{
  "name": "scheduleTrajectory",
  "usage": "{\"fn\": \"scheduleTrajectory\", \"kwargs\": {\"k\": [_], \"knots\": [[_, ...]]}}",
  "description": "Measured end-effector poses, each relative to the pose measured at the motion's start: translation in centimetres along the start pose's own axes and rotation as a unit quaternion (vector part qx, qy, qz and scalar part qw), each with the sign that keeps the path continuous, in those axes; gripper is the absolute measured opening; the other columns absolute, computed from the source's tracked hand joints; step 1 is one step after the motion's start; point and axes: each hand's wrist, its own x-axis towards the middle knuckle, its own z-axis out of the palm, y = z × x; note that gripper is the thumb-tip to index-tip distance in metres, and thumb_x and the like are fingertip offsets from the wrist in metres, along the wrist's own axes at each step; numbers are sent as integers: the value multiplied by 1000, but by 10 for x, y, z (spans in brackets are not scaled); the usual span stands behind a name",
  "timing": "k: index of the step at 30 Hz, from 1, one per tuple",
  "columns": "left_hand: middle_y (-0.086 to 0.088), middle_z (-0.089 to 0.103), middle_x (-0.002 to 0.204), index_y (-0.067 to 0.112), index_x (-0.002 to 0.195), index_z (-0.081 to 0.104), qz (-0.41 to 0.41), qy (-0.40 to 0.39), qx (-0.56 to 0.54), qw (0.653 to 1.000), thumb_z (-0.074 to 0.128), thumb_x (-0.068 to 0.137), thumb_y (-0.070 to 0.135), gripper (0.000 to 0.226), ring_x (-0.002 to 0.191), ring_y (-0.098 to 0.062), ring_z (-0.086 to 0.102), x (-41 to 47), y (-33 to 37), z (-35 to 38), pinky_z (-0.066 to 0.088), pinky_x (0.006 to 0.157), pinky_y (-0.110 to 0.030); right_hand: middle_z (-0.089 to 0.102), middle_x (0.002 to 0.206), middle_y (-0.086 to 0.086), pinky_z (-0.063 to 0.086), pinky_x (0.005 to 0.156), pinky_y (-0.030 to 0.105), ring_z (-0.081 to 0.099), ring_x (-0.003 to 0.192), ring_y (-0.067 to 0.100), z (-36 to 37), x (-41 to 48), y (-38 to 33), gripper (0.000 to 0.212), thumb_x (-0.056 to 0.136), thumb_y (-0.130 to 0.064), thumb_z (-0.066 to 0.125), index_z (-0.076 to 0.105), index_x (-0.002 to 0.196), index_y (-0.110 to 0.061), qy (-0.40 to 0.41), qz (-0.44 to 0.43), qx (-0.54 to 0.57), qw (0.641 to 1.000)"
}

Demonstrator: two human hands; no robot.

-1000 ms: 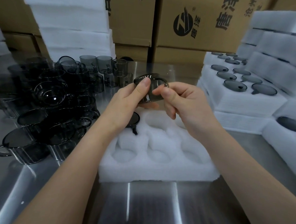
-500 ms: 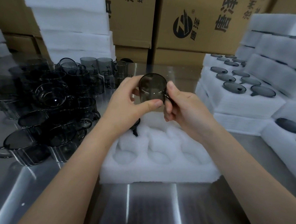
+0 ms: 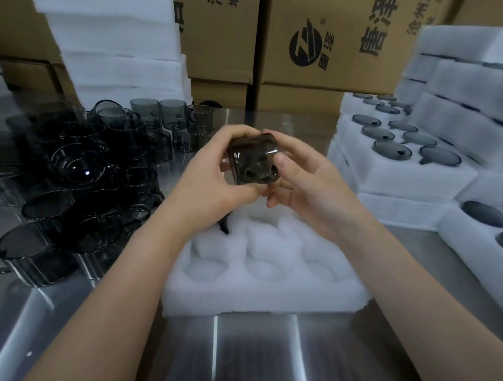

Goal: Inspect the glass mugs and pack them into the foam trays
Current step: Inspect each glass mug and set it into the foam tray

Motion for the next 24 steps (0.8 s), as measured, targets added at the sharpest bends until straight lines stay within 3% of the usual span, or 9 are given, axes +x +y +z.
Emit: {"fn": "scheduleTrajectory", "kwargs": {"k": [3, 7, 10, 14, 17, 20, 24], "knots": [[8, 61, 115, 29, 116, 60, 8, -11, 83, 996, 86, 68, 13, 57, 109, -6, 58, 0, 4, -3, 48, 98, -33, 59, 93, 6, 50, 53, 29, 62, 63, 21, 1, 0, 3, 41, 73, -26, 81, 62, 110, -25, 35, -8, -33, 999], [16, 64, 113, 29, 120, 62, 18, -42, 119, 992, 87, 65, 7, 65, 109, -1, 59, 0, 8, -1, 48, 97, -25, 59, 83, -3, 39, 39, 24, 54, 48, 14, 4, -1, 4, 33, 64, -44, 81, 58, 86, -33, 80, -21, -95, 992], [20, 63, 113, 27, 126, 60, 23, -52, 134, 989, 87, 64, 7, 70, 109, 1, 58, -1, 7, 4, 46, 99, -24, 58, 64, -9, 32, 34, 21, 46, 38, 15, 6, 0, 2, 27, 70, -57, 72, 55, 69, -37, 137, -13, -137, 981], [25, 62, 111, 35, 125, 57, 45, -66, 118, 990, 85, 68, 9, 68, 110, 2, 57, -1, 2, 7, 45, 100, -23, 50, 50, -3, 24, 36, 19, 42, 33, 14, 3, 0, 1, 34, 92, -44, 63, 55, 63, -29, 181, 6, -92, 979], [19, 63, 113, 36, 121, 55, 17, -51, 61, 997, 83, 72, 12, 61, 112, -3, 59, -1, -1, 8, 46, 102, -29, 53, 53, 0, 25, 36, 16, 41, 34, 10, 0, 0, -1, 25, 98, -25, 57, 65, 75, -22, 149, 11, 5, 989], [12, 64, 115, 28, 123, 56, -8, -18, 18, 1000, 77, 70, 21, 57, 111, -4, 60, 0, -3, 9, 47, 100, -28, 61, 66, 3, 40, 41, 18, 49, 45, 8, -1, 1, -3, 18, 95, -11, 55, 73, 95, -15, 86, 26, 89, 992], [13, 65, 113, 23, 124, 56, -36, 8, -13, 999, 79, 73, 16, 56, 108, -2, 61, 1, -4, 7, 49, 97, -26, 63, 82, 4, 49, 54, 20, 58, 58, 9, -1, 3, -1, 35, 82, -3, 65, 65, 116, -13, 22, 38, 127, 991]]}}
